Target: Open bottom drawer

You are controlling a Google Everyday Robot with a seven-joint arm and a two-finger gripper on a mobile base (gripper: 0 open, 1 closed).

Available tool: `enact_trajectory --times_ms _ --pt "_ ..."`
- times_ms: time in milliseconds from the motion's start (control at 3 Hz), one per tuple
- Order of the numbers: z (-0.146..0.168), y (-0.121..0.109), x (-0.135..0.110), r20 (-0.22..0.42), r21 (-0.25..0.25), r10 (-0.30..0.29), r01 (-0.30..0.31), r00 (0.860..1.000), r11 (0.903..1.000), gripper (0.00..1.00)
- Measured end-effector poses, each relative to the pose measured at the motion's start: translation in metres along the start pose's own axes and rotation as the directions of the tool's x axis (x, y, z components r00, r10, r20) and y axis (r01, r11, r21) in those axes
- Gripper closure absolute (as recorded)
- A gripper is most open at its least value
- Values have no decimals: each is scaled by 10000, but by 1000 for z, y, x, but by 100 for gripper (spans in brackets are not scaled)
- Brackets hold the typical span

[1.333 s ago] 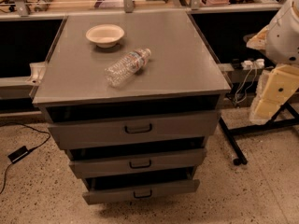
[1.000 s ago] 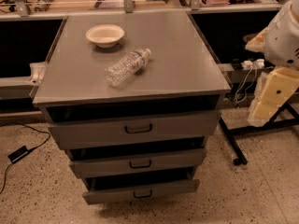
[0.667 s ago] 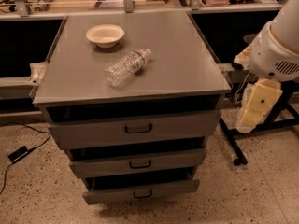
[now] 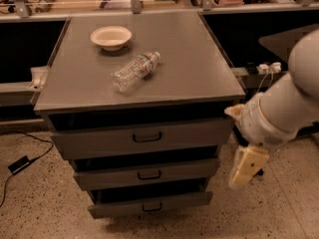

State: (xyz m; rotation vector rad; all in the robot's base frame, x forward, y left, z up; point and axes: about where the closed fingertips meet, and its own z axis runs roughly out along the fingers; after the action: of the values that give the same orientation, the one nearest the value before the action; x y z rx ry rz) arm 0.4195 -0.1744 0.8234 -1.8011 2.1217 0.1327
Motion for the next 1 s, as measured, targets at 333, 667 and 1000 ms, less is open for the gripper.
enact_trajectory --times_ms 333,667,1000 --pt "53 15 24 36 470 -433 431 9991 9980 0" --pt "46 11 19 20 680 -494 491 9988 9965 0" --pt "87 24 31 -503 313 -1309 1326 9901 9907 0"
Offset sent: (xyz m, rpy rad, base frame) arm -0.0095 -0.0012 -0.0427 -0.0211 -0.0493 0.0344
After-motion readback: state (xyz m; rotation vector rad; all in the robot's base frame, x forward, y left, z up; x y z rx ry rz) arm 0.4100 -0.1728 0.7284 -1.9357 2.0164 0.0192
